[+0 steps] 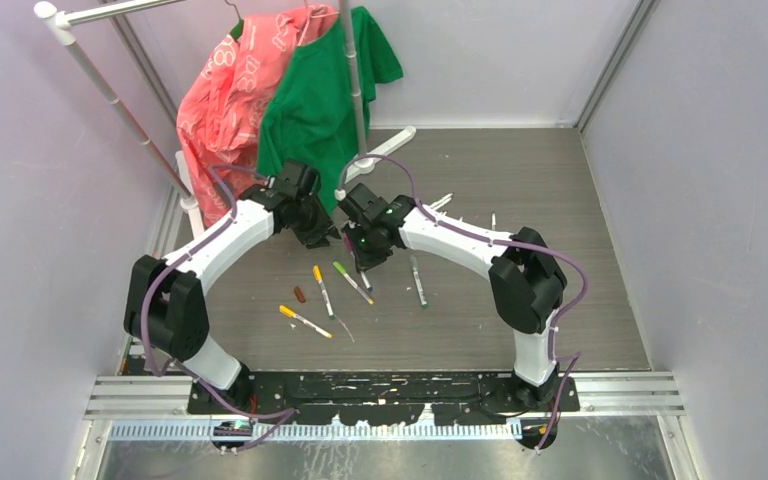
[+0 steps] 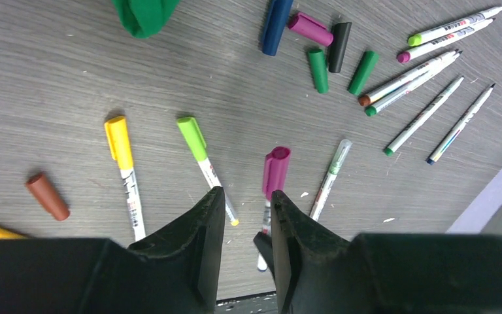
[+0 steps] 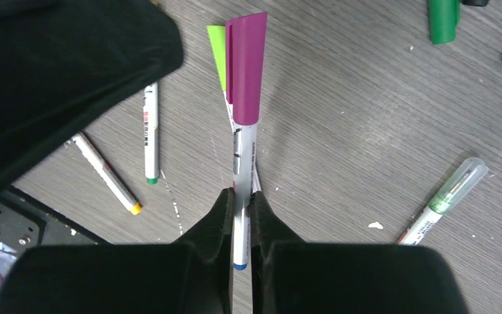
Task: Open the pen caps
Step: Pick up the pen from the center of the board.
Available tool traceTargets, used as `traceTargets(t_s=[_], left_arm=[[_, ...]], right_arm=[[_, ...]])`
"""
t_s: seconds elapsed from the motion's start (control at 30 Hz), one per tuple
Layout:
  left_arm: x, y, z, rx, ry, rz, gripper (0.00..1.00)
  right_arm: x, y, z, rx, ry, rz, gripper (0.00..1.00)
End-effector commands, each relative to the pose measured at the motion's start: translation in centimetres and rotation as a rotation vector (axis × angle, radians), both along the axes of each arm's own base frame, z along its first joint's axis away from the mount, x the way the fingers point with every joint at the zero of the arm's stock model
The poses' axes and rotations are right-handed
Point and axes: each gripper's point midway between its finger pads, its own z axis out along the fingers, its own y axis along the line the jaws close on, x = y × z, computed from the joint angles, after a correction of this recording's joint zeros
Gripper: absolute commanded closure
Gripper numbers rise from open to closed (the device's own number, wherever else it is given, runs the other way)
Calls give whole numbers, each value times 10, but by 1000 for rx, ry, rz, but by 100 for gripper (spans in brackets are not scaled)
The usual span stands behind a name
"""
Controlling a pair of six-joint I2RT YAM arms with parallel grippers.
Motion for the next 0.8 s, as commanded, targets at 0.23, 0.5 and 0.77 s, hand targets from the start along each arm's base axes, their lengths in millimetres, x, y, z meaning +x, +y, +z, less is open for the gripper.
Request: traceTargets(t_s=[0.23, 0.5, 0.77], left_arm=[[12, -25, 1, -96, -2, -3, 67], [11, -28, -5, -89, 11, -3, 67], [12, -36, -6, -109, 1, -29, 91]], right_arm=[[4, 25, 51, 156, -26, 22, 99], [5, 32, 63, 196, -26, 23, 99], [2, 32, 71, 217, -28, 16, 99]])
